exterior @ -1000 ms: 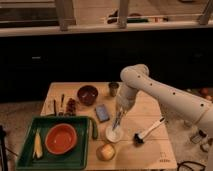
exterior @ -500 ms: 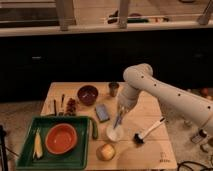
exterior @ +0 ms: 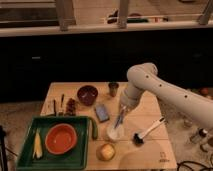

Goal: Place towel in paper cup

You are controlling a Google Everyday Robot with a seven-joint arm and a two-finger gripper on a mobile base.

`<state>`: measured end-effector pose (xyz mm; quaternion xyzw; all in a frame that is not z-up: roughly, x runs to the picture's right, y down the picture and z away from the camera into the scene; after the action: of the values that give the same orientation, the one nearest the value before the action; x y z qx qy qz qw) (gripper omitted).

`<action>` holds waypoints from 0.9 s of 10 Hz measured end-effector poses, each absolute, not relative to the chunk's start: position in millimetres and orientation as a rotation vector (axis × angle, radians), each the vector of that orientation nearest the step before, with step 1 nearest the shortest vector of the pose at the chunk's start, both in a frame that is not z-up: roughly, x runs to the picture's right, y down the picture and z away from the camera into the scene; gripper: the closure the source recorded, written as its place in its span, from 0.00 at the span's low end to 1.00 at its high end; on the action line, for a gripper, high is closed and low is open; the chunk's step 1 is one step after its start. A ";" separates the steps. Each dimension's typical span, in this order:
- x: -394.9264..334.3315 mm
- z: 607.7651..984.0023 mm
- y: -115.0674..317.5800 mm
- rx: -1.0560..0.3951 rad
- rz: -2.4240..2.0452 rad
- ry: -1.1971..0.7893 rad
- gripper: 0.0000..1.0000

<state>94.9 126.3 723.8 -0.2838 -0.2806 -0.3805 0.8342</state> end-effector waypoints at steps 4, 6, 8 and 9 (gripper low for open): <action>91.5 700.8 121.4 -0.560 -0.852 -0.616 1.00; 89.4 693.6 123.3 -0.551 -0.872 -0.628 1.00; 86.3 685.9 128.7 -0.547 -0.894 -0.651 1.00; 85.6 684.0 130.8 -0.548 -0.899 -0.658 1.00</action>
<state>85.6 130.8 684.0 -0.2565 -0.3084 -0.4212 0.8134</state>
